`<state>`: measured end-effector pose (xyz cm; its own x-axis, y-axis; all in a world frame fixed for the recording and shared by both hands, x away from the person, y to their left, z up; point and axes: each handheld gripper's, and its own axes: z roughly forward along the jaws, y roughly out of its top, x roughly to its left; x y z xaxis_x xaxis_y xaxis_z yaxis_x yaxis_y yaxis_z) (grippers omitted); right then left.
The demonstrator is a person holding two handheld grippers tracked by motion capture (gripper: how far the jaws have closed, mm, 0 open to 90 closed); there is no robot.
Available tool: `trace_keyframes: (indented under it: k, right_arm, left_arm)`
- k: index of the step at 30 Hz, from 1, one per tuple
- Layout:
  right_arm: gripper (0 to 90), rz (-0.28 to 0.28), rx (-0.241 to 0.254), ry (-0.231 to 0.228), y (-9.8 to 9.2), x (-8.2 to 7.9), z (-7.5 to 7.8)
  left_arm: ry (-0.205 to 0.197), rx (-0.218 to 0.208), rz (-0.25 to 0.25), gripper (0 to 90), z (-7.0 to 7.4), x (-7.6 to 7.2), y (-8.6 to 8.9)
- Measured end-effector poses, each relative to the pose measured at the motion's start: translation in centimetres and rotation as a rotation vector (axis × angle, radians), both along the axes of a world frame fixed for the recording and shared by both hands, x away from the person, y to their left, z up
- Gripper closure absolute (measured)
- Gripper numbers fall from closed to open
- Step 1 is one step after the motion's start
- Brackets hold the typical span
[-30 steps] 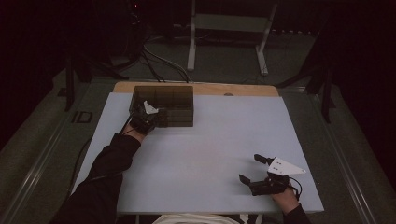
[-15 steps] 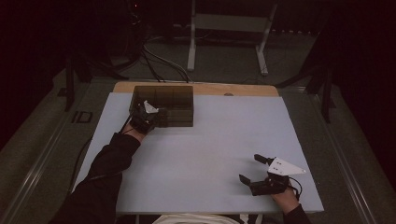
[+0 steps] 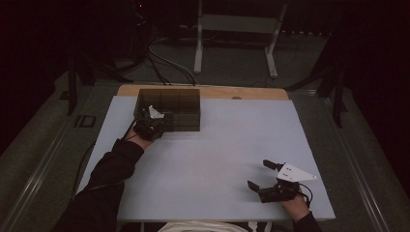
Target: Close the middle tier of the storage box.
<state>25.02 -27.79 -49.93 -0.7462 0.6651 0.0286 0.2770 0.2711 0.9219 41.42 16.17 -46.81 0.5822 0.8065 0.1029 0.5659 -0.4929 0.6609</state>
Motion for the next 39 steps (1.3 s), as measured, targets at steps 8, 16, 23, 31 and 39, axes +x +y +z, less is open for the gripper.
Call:
trace_keyframes:
  k: [8, 16, 23, 31, 39]
  right_arm:
    - [2.7, 0.0, -0.001, 0.0, 0.0, 0.0, 0.0]
    - [2.7, 0.0, 0.0, 0.001, 0.0, 0.0, 0.0]
    - [2.8, 0.001, -0.001, 0.0, 0.1, 0.0, 0.0]
    - [2.8, 0.0, -0.001, 0.002, 0.1, 0.0, 0.0]
    - [2.8, 0.001, 0.001, 0.001, 0.0, 0.0, 0.0]
  left_arm:
    - [0.015, 0.006, 0.005, 56.5, 0.2, -0.1, -0.4]
    - [0.042, -0.002, 0.028, 36.8, 0.2, -0.1, -0.7]
    - [0.087, -0.002, 0.026, 19.9, 0.1, 0.1, -1.1]
    - [0.134, -0.029, 0.024, 2.7, 0.0, 0.5, -1.3]
    - [0.155, -0.072, -0.034, 0.9, 0.3, 0.7, -1.5]
